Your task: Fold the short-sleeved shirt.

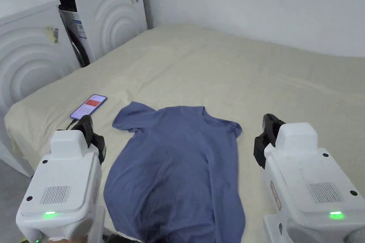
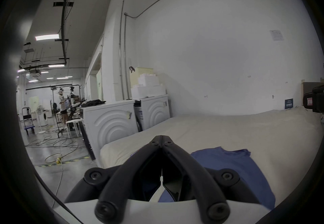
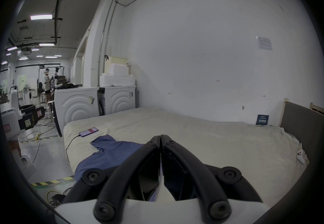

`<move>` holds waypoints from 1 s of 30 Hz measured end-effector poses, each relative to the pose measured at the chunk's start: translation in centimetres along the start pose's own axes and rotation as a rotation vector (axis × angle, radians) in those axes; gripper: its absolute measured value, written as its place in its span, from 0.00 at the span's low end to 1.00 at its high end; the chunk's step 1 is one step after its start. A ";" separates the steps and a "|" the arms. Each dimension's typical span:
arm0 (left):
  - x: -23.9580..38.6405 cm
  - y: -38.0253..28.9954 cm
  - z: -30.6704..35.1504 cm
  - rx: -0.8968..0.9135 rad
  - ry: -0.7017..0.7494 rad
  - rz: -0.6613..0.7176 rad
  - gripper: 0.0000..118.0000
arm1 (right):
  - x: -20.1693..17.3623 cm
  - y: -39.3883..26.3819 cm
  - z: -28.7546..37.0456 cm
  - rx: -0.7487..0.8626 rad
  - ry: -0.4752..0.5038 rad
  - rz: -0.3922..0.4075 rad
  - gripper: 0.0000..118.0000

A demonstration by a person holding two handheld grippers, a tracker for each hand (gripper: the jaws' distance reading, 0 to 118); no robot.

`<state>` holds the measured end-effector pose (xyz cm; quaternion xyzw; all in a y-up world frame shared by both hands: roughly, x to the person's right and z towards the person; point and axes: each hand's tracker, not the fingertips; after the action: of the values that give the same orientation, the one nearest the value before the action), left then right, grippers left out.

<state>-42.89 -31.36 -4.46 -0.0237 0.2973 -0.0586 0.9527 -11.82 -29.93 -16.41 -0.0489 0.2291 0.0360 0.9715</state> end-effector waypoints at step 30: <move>9.3 -4.2 -14.0 -0.613 -0.438 -0.028 0.07 | 3.9 -2.0 -2.1 -0.064 -0.069 -0.021 0.00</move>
<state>-43.65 -36.88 -20.92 -0.3239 0.0897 0.0267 0.9414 -9.05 -32.01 -19.91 -0.0810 0.1938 0.0349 0.9771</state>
